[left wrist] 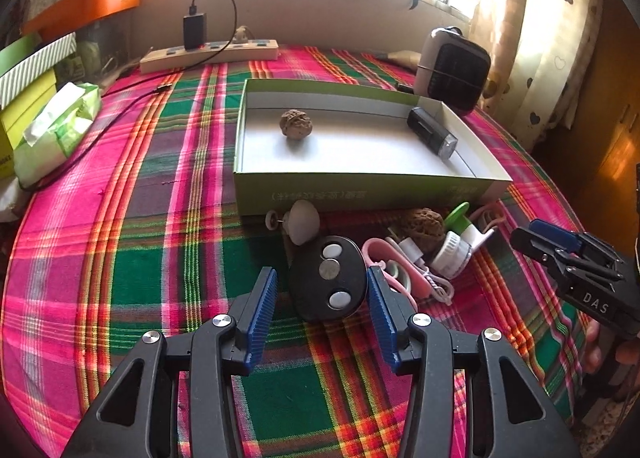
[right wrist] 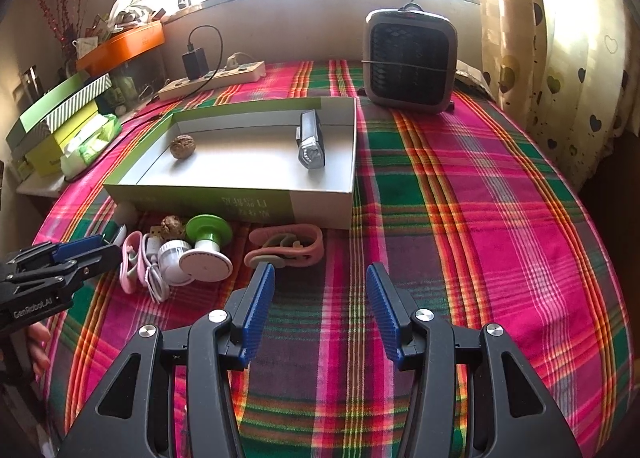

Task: Organize objects
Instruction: 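Withdraw both grippers from the box back toward the remaining items, then grasp the pink cable clip with the right gripper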

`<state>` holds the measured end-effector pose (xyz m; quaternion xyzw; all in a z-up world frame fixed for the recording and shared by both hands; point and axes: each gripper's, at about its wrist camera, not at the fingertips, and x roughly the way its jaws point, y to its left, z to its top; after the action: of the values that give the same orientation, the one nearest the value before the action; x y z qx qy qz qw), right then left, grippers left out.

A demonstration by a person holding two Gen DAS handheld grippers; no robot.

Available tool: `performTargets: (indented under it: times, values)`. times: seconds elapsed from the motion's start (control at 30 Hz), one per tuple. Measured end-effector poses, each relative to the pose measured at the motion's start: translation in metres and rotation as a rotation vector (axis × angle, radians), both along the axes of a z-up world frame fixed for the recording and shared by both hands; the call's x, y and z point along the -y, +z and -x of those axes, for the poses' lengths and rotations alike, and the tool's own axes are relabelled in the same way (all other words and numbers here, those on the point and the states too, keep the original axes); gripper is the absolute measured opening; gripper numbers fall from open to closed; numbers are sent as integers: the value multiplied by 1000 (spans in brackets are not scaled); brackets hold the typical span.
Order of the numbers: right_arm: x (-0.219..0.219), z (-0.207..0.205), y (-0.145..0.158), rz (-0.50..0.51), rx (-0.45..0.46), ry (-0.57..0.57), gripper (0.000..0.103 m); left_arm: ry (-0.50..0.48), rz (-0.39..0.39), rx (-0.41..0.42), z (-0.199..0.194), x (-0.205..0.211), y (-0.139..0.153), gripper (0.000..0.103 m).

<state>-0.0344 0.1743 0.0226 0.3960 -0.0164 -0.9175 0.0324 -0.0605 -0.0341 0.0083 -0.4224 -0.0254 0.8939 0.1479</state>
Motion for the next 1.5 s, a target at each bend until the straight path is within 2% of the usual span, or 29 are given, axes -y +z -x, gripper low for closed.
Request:
performTargets:
  times: [0.4, 0.8, 0.93, 1.23, 1.5]
  values:
    - [0, 26, -3, 50, 38, 24, 49, 10, 4, -2, 2, 4, -1, 44]
    - [5, 27, -5, 84, 50, 59, 49, 8, -8, -1, 3, 6, -1, 44]
    - [8, 24, -7, 69, 60, 65, 49, 8, -9, -1, 3, 6, 0, 44]
    - [6, 23, 0, 44, 35, -4, 49, 8, -9, -1, 3, 6, -1, 44]
    - [9, 25, -7, 11, 71, -30, 49, 8, -10, -1, 3, 6, 0, 44]
